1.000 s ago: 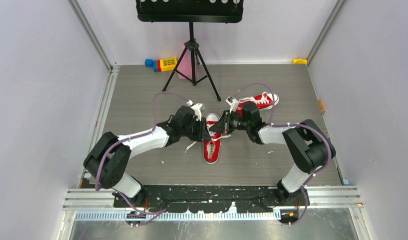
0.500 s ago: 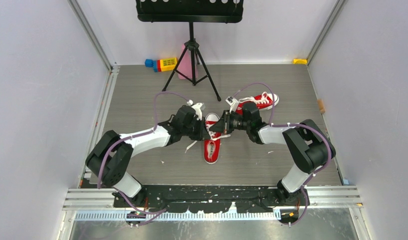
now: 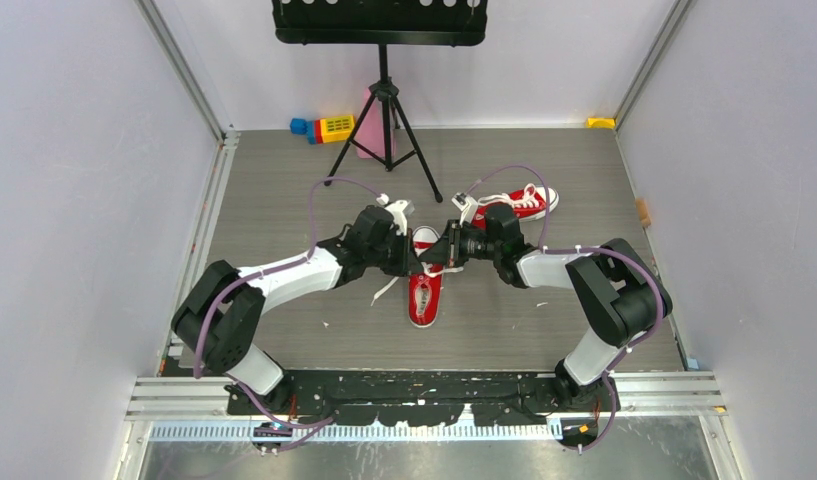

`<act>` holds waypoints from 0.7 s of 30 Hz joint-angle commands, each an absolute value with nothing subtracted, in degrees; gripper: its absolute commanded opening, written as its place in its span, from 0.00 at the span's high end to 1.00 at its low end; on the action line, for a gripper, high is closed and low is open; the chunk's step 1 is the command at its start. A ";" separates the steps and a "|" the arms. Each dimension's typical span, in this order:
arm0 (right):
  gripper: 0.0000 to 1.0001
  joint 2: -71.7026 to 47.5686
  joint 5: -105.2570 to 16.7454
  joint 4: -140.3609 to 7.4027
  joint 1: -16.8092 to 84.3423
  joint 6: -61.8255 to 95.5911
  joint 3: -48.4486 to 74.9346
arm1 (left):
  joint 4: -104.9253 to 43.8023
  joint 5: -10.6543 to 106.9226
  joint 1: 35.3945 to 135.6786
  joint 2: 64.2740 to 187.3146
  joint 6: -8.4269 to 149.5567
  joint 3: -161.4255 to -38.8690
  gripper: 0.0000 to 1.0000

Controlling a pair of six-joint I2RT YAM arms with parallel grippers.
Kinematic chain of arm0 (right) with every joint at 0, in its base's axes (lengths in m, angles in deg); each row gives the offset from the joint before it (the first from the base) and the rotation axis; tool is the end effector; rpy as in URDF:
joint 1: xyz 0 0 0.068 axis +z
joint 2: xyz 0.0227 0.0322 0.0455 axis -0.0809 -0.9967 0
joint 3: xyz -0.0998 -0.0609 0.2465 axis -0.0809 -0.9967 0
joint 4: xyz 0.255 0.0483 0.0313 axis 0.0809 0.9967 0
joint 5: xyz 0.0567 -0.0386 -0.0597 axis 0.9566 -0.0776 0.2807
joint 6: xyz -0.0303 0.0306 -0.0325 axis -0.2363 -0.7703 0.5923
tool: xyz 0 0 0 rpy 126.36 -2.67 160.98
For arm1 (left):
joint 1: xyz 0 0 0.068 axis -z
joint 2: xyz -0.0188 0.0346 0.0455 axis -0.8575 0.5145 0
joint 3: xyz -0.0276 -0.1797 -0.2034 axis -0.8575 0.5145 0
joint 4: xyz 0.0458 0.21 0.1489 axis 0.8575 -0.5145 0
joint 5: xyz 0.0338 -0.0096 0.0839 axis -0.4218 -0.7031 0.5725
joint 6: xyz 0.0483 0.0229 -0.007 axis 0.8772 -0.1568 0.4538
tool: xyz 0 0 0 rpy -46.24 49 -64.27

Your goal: Tie the shoes

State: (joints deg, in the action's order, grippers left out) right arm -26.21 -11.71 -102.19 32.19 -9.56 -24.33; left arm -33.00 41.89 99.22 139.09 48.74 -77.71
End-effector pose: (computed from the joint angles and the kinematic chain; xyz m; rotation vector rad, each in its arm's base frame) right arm 0.2741 0.1690 0.1651 -0.4043 2.0813 1.3517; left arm 0.2435 -0.2173 0.2013 0.2880 2.4010 -0.9307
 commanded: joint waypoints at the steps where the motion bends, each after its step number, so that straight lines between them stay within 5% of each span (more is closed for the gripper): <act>1: 1.00 -24.64 -10.64 -105.10 32.50 -9.70 -22.47 | -34.02 43.19 99.38 139.15 50.54 -80.89 1.00; 21: 1.00 -23.81 -10.62 -105.28 32.46 -9.88 -22.84 | -34.24 48.78 99.24 145.75 55.35 -85.15 1.00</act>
State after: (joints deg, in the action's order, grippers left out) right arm -26.21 -13.51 -102.08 31.82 -9.51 -24.33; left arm -36.41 44.65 99.22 144.60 52.32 -82.54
